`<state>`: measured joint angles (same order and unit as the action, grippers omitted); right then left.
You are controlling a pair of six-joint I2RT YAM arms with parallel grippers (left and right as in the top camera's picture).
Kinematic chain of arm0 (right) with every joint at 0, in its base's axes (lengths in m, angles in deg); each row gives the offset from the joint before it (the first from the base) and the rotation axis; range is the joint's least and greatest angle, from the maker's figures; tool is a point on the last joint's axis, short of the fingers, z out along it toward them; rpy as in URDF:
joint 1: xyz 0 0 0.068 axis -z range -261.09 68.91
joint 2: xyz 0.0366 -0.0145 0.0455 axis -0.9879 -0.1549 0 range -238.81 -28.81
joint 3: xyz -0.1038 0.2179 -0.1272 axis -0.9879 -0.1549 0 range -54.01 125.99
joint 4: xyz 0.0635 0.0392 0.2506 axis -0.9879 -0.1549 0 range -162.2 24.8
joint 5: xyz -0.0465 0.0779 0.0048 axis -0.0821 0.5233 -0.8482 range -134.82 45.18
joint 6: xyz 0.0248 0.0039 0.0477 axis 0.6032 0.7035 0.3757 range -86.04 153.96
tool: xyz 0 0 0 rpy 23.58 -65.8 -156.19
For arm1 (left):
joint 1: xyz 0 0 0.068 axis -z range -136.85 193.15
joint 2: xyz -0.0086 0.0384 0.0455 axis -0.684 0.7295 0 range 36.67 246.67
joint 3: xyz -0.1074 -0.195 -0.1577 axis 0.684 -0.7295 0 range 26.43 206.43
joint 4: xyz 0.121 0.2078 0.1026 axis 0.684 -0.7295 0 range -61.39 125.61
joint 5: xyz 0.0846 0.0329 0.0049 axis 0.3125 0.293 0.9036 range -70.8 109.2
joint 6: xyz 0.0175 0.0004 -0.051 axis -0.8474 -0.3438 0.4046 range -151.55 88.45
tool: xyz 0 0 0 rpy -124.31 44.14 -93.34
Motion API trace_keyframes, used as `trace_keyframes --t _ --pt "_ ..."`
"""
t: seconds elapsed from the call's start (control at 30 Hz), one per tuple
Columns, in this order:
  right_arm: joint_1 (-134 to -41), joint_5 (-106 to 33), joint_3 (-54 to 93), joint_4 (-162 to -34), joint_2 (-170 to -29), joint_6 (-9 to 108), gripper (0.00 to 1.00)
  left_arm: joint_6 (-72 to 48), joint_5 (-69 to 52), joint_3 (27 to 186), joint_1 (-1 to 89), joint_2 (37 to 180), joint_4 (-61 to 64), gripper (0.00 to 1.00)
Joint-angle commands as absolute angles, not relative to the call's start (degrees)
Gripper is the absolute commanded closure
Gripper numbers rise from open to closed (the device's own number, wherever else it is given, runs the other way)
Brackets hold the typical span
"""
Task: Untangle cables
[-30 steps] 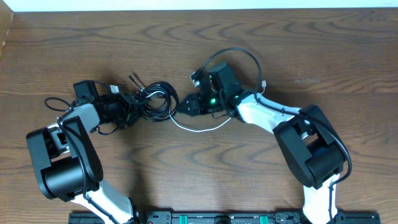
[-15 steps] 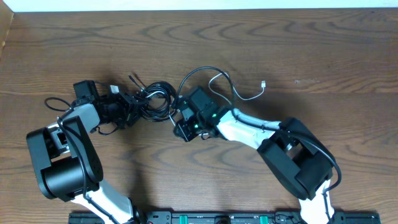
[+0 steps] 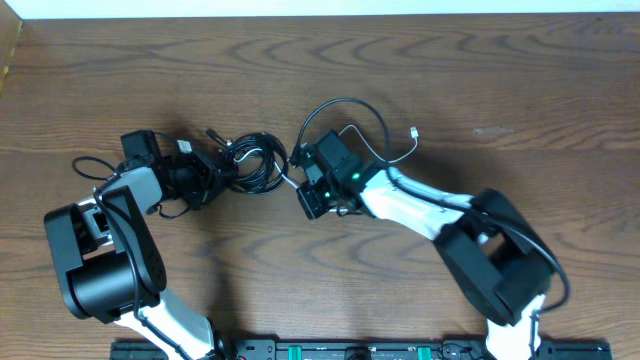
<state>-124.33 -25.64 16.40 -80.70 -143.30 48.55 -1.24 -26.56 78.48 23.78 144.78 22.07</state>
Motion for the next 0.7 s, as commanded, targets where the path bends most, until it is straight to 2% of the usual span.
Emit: trace_keyframes --t 0.0,0.07,0.2,0.33,0.4,0.5,0.67 --pt "-123.6 -24.8 16.4 -82.9 -136.6 44.0 0.99 -1.0 -14.4 76.4 24.0 148.0 21.2 0.92" --pt "-123.1 -24.9 16.4 -86.4 -132.5 39.9 0.99 -1.0 -14.4 76.4 23.9 148.0 21.2 0.92" --pt "-121.8 -26.8 16.4 -90.9 -127.3 38.8 0.99 -1.0 -14.4 76.4 23.0 148.0 21.2 0.91" --pt "-120.0 -30.5 16.4 -94.9 -122.5 38.8 0.99 -1.0 -14.4 76.4 21.5 148.0 21.1 0.83" --pt "-118.9 -32.2 16.4 -96.6 -119.9 38.8 0.99 -1.0 -14.4 76.4 20.9 148.0 20.9 0.69" --pt "-117.1 -32.9 16.4 -98.1 -116.0 38.6 0.99 -1.0 -14.4 76.4 20.3 148.0 20.5 0.59" --pt "-115.2 -32.9 16.4 -98.4 -110.5 38.6 0.99 -1.0 -14.4 76.4 20.2 148.0 20.5 0.57"
